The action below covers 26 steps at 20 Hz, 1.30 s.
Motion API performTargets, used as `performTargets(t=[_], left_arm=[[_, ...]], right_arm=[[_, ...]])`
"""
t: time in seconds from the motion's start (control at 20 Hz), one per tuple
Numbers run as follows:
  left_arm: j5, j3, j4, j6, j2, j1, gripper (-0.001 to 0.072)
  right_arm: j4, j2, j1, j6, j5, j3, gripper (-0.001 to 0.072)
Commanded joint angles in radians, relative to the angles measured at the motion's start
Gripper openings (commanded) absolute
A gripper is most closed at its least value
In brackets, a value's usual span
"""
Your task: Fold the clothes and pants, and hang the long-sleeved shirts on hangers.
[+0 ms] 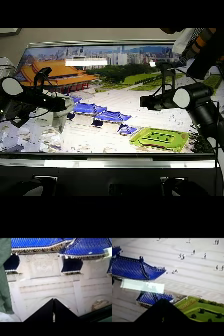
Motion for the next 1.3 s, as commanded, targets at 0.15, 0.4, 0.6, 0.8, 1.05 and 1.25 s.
performTargets(t=[0.15,0.4,0.6,0.8,1.05,1.25], left_arm=[[0.0,0.0,0.0,0.0,0.0,0.0,0.003],[0.0,0.0,0.0,0.0,0.0,0.0,0.003],[0.0,0.0,0.0,0.0,0.0,0.0,0.003],[0.001,0.0,0.0,0.0,0.0,0.0,0.003],[0.0,0.0,-0.013,0.0,0.0,0.0,0.003],[-0.003,0.0,0.022,-0.029,0.0,0.003,0.0636]], right_arm=[[0.0,0.0,0.001,0.0,0.0,0.001,0.0041],[0.0,0.0,0.001,0.0,0.0,0.001,0.0041],[0.0,0.0,0.001,0.0,0.0,0.001,0.0041],[0.0,0.0,0.001,0.0,0.0,0.001,0.0041],[-0.001,0.0,0.001,0.0,0.0,0.001,0.0041],[0.001,0.0,0.001,0.0,0.0,0.001,0.0041]])
